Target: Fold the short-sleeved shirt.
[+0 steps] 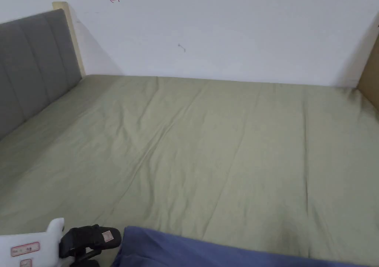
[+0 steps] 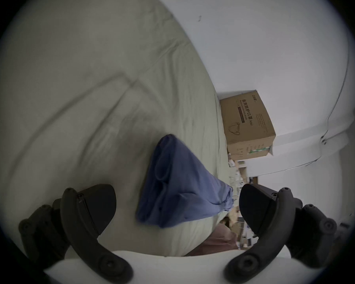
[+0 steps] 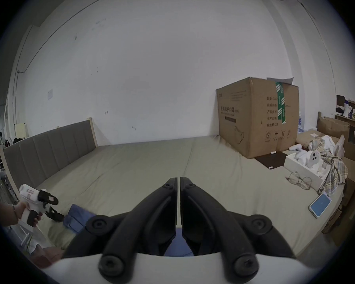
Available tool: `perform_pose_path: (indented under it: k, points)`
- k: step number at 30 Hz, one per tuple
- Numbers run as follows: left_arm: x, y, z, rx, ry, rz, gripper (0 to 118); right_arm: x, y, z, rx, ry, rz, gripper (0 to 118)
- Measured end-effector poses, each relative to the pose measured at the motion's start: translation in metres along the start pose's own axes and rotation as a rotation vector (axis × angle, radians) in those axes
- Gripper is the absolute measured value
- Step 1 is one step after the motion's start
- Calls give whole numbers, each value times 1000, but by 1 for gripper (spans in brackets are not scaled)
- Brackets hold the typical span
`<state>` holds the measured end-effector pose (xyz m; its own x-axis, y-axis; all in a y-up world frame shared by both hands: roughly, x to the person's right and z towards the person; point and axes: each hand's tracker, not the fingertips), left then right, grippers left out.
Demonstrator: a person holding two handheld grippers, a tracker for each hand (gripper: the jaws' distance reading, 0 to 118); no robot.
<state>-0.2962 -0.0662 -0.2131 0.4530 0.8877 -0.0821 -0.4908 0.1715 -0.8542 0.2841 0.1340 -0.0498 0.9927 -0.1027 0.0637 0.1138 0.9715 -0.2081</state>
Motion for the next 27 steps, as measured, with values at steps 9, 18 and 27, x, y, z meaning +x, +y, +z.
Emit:
perform_pose_path:
  k: [9, 18, 27]
  points:
    - [48, -11, -45, -94, -15, -131, 109, -15, -6, -20, -80, 48, -15, 3]
    - [55, -14, -29, 29, 235, -235, 8, -18, -14, -25, -162, 74, 0, 3]
    - [139, -44, 17, 180, 925, -799, 7, -18, -12, -22, -157, 108, 7, 3]
